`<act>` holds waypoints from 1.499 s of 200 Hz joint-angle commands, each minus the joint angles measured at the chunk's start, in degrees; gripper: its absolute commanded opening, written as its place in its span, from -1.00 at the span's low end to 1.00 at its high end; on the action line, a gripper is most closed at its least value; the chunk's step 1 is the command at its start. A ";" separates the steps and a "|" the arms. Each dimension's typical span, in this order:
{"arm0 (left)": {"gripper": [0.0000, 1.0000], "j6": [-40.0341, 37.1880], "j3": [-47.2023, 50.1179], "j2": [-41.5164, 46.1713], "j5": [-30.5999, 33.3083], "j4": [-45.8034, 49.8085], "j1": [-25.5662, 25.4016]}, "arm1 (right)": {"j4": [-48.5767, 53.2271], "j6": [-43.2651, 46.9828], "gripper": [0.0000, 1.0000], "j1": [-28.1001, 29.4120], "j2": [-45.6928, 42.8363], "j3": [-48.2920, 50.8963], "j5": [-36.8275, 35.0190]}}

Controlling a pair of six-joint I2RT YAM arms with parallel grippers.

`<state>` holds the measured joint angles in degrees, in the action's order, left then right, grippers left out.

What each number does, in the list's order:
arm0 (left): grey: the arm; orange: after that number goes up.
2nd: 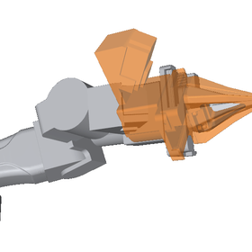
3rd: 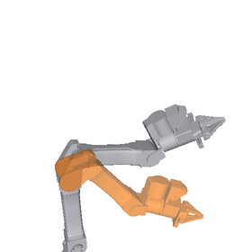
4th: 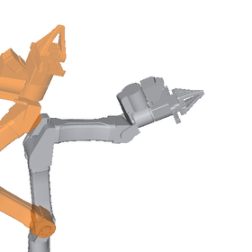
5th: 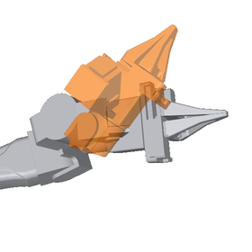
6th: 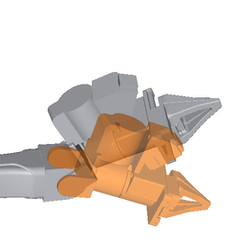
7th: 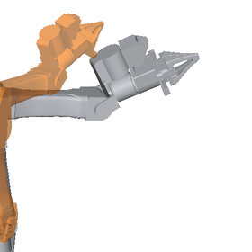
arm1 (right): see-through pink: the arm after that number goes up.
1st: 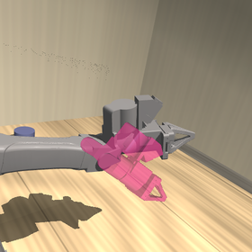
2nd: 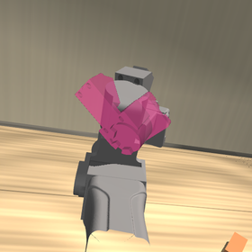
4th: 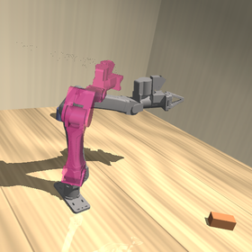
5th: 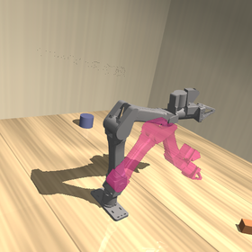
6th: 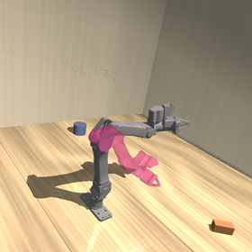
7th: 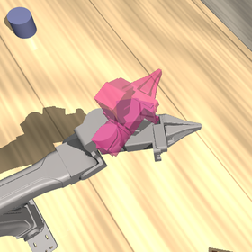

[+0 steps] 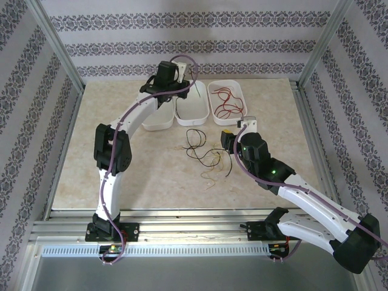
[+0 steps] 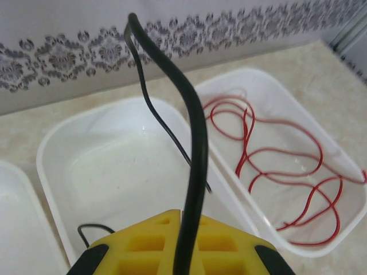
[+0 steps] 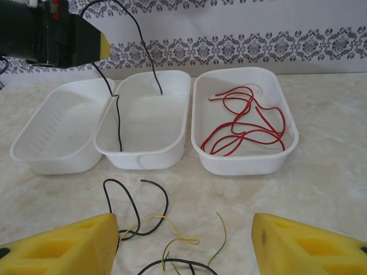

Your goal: Untangle the cables

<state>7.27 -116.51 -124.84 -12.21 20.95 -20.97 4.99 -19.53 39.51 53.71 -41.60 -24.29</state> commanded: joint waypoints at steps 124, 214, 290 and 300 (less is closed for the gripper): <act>-1.00 -3.73 -25.64 -17.32 9.67 26.71 -3.16 | 0.71 -0.35 0.29 -0.36 -1.62 -0.23 -2.01; -1.00 -5.15 -20.92 -13.90 15.84 30.60 -0.85 | 0.21 -0.53 0.28 -0.32 -0.82 -0.49 -1.79; -1.00 -6.80 -17.82 -11.47 21.26 30.73 -0.67 | 0.34 -0.91 0.28 -0.38 -0.60 -0.31 -1.55; -1.00 -7.07 -17.87 -11.40 22.19 31.05 -0.56 | 0.48 -0.95 0.28 -0.39 -0.63 -0.30 -1.47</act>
<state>2.04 -134.74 -138.47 6.28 49.34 -22.02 5.41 -19.62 39.51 53.41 -41.60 -24.67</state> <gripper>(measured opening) 0.065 0.638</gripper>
